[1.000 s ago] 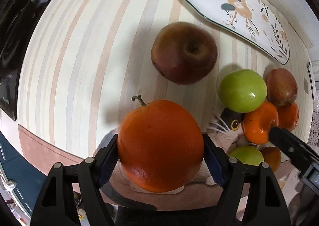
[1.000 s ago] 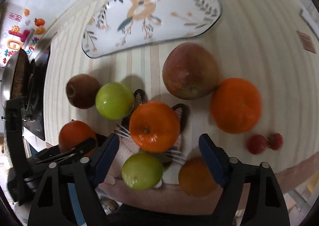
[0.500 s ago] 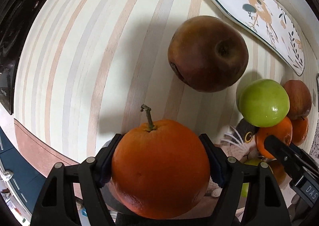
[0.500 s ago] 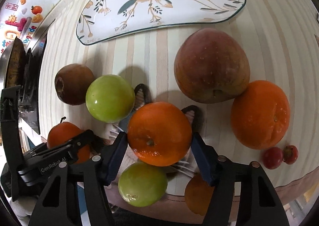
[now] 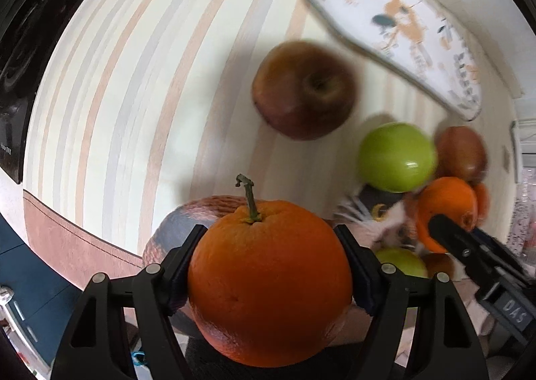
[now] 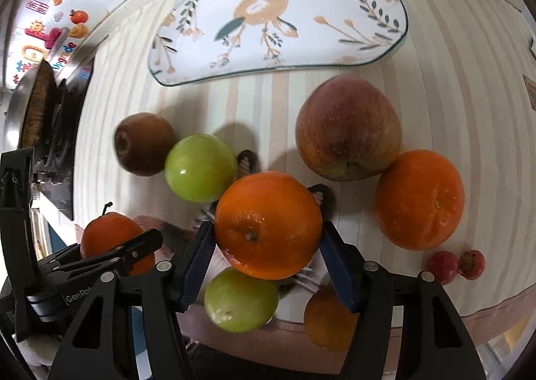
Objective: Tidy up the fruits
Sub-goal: 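Carry both citrus fruits onto the floral plate and open both tools, then withdraw both tools from the plate toward the remaining fruit, then grasp the dark brown apple with the left tool while the right tool grasps the red apple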
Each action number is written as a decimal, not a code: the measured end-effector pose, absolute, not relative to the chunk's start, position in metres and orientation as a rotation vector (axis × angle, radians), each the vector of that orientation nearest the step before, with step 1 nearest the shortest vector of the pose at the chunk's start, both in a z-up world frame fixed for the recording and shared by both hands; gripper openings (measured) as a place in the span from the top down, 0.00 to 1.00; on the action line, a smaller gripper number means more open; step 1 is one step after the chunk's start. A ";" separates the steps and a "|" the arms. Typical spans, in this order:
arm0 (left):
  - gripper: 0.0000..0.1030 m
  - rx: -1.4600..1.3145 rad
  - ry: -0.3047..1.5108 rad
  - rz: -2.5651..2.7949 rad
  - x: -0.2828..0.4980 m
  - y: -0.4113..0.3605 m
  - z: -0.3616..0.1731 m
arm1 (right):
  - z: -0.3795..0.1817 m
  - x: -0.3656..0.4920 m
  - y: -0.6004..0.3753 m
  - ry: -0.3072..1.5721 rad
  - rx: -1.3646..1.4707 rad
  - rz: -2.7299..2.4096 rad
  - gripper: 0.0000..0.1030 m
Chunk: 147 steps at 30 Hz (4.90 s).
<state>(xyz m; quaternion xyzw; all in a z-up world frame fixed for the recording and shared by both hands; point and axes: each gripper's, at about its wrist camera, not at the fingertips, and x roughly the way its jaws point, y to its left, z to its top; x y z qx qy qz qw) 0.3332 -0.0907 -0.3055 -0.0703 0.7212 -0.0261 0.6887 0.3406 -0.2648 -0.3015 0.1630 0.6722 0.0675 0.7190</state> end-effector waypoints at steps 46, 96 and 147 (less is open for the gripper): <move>0.26 -0.058 1.682 -0.265 0.600 -0.180 -0.333 | -0.327 0.559 -0.326 1.500 0.435 0.131 0.21; 0.16 0.053 1.138 -0.197 0.404 -0.128 -0.109 | -0.107 0.362 -0.311 1.108 0.236 -0.007 0.12; 0.36 0.029 1.614 -0.091 0.424 -0.109 -0.329 | -0.328 0.407 -0.292 1.496 0.230 0.022 0.33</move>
